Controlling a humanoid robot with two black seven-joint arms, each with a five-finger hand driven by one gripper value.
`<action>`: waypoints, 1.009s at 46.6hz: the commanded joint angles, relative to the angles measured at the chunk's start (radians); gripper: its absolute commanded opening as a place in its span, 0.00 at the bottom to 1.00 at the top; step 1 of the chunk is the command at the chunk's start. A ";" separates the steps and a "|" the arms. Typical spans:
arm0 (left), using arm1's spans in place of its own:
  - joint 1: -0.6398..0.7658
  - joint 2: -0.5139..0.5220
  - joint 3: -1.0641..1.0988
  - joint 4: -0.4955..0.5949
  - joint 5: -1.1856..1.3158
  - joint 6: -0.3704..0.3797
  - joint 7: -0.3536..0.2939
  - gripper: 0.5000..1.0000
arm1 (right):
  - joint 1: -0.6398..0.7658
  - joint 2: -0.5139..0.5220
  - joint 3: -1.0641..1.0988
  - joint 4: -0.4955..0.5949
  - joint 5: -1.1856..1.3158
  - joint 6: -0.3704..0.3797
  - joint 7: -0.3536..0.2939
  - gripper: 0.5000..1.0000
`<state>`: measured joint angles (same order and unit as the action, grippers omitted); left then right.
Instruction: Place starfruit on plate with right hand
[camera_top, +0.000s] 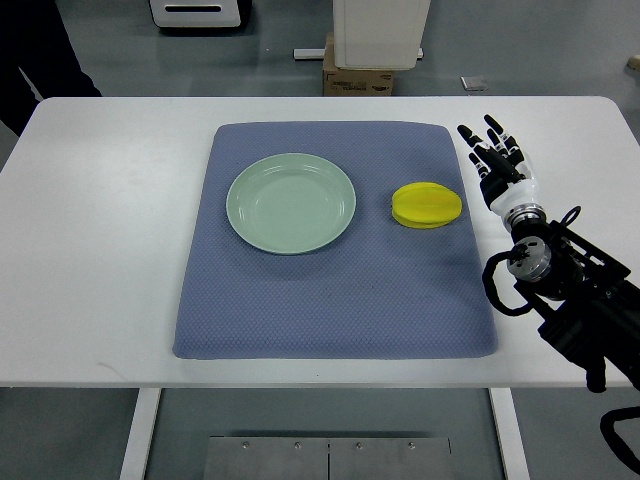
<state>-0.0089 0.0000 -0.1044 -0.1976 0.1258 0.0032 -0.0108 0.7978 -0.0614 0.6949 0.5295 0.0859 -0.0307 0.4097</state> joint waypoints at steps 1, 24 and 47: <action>0.007 0.000 0.000 0.001 0.000 0.000 0.000 1.00 | 0.000 0.000 0.000 0.000 0.000 0.000 0.000 1.00; 0.007 0.000 0.000 0.000 0.000 0.000 0.000 1.00 | -0.002 -0.001 0.000 0.000 0.000 0.000 0.000 1.00; 0.006 0.000 0.000 0.001 0.000 0.000 0.000 1.00 | -0.002 -0.001 0.002 0.000 0.000 0.000 0.000 1.00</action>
<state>-0.0027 0.0000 -0.1043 -0.1974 0.1258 0.0031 -0.0105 0.7961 -0.0629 0.6956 0.5292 0.0859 -0.0307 0.4102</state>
